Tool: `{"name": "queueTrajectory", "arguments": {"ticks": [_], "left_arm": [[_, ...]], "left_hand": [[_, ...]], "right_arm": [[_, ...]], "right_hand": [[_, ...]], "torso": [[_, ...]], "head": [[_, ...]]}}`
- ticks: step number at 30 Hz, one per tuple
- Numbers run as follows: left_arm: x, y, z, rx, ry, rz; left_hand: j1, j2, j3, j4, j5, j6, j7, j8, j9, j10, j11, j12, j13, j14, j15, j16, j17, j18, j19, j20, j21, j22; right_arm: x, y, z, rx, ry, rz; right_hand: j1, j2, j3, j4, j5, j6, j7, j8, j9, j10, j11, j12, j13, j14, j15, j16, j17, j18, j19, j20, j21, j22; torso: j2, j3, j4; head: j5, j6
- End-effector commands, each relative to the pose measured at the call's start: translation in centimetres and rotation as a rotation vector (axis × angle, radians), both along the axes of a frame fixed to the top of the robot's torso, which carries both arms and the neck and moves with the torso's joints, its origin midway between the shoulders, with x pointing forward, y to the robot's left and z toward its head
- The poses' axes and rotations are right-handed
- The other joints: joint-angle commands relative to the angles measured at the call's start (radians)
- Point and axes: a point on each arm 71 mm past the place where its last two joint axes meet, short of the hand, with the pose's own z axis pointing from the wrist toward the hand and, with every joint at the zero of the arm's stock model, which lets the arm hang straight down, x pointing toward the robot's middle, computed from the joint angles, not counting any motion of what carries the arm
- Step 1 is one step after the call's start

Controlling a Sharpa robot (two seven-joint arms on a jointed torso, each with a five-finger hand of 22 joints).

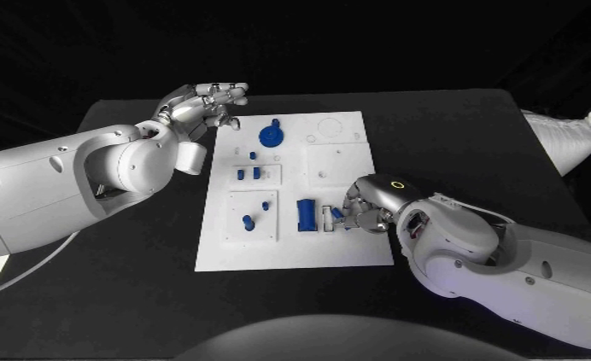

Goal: Assemble the parts on the task board

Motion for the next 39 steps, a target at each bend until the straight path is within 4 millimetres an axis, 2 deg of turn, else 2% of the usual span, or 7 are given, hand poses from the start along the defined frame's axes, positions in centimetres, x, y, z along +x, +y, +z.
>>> {"name": "queueTrajectory", "arguments": {"ticks": [1, 7, 15, 21, 29, 34, 39], "left_arm": [[-0.08, -0.24, 0.11, -0.013, -0.005, -0.021], [-0.09, -0.19, 0.12, -0.012, -0.004, -0.020], [-0.11, -0.17, 0.12, -0.012, -0.004, -0.020], [-0.14, -0.11, 0.13, -0.012, -0.004, -0.019], [-0.16, -0.10, 0.15, -0.012, -0.005, -0.019], [-0.17, -0.09, 0.16, -0.012, -0.005, -0.019], [-0.18, -0.07, 0.16, -0.012, -0.005, -0.018]], "left_hand": [[0.002, 0.009, -0.001, -0.005, -0.003, -0.010, 0.000, -0.001, 0.000, -0.007, 0.003, 0.003, 0.001, -0.008, 0.000, -0.004, -0.001, 0.018, 0.000, 0.003, -0.003, -0.001], [0.002, 0.009, -0.001, -0.005, -0.003, -0.010, 0.000, -0.001, 0.000, -0.007, 0.003, 0.003, 0.001, -0.008, 0.000, -0.004, -0.001, 0.018, 0.000, 0.003, -0.003, -0.001], [0.002, 0.009, -0.001, -0.005, -0.003, -0.010, 0.000, -0.001, 0.000, -0.007, 0.003, 0.003, 0.001, -0.008, 0.000, -0.004, -0.001, 0.018, 0.000, 0.003, -0.003, -0.001], [0.001, 0.009, -0.002, -0.005, -0.003, -0.011, 0.001, -0.001, 0.000, -0.008, 0.004, 0.005, 0.001, -0.009, 0.000, -0.004, -0.002, 0.018, 0.000, 0.003, -0.004, -0.001], [0.001, 0.009, -0.002, -0.005, -0.003, -0.011, 0.001, -0.001, 0.000, -0.008, 0.004, 0.005, 0.001, -0.010, 0.000, -0.006, -0.006, 0.018, 0.000, 0.003, -0.004, -0.001], [0.001, 0.009, -0.002, -0.005, -0.003, -0.011, 0.001, -0.001, 0.000, -0.008, 0.004, 0.005, 0.001, -0.010, 0.000, -0.006, -0.006, 0.018, 0.000, 0.003, -0.004, -0.001], [0.001, 0.009, -0.002, -0.005, -0.003, -0.011, 0.001, -0.001, 0.000, -0.008, 0.004, 0.005, 0.001, -0.010, 0.000, -0.006, -0.006, 0.018, 0.000, 0.003, -0.004, -0.001]], "right_arm": [[-0.07, -0.11, -0.30, -0.043, -0.003, 0.005], [-0.08, -0.13, -0.20, -0.041, -0.014, 0.005], [-0.26, 0.44, -0.06, -0.119, -0.060, 0.061], [-0.32, 0.64, -0.10, -0.194, -0.088, 0.097], [-0.32, 0.63, -0.22, -0.230, -0.089, 0.107], [-0.29, 0.59, -0.22, -0.224, -0.088, 0.101], [-0.25, 0.62, -0.04, -0.187, -0.098, 0.086]], "right_hand": [[0.015, 0.004, 0.003, -0.004, -0.005, 0.002, -0.002, 0.002, 0.002, 0.008, -0.014, -0.005, -0.063, 0.080, -0.005, 0.003, 0.142, -0.018, 0.009, -0.010, 0.003, 0.000], [0.022, 0.002, 0.013, -0.011, 0.000, -0.010, 0.002, -0.005, 0.003, 0.006, -0.012, -0.009, -0.064, 0.080, -0.004, 0.003, 0.142, -0.018, 0.008, -0.010, 0.001, -0.002], [0.064, -0.034, 0.038, -0.055, 0.011, -0.054, 0.027, -0.047, -0.009, -0.012, 0.007, -0.034, -0.075, 0.078, 0.012, -0.001, 0.138, -0.016, 0.002, 0.001, -0.009, -0.014], [0.085, -0.039, 0.059, -0.075, 0.012, -0.053, 0.031, -0.061, -0.015, -0.016, 0.012, -0.039, -0.077, 0.078, 0.017, -0.002, 0.138, -0.016, 0.002, 0.007, -0.009, -0.013], [0.081, -0.023, 0.095, -0.076, 0.054, -0.031, 0.026, -0.067, -0.018, -0.015, 0.008, -0.035, -0.074, 0.078, 0.015, -0.001, 0.140, -0.016, 0.003, 0.008, -0.007, -0.009], [0.104, 0.014, 0.165, -0.092, 0.102, -0.009, 0.014, -0.071, -0.019, -0.014, -0.003, -0.037, -0.075, 0.079, 0.006, 0.001, 0.144, -0.017, 0.006, 0.001, -0.003, -0.003], [0.094, 0.040, 0.244, -0.100, 0.111, -0.002, 0.011, -0.074, -0.015, -0.008, -0.007, -0.040, -0.079, 0.082, 0.003, 0.008, 0.154, -0.020, 0.011, -0.004, 0.005, 0.011]], "torso": [[0.000, 0.0007, -0.0006], [0.001, 0.0012, -0.0006], [0.001, 0.0012, -0.0006], [0.001, 0.0005, 0.0000], [0.000, 0.0005, 0.0001], [0.000, 0.0006, 0.0006], [0.000, 0.0010, 0.0001]], "head": [[0.001, 0.001], [0.002, 0.003], [0.002, 0.002], [0.001, 0.000], [0.001, -0.001], [0.001, -0.001], [0.001, -0.002]]}}
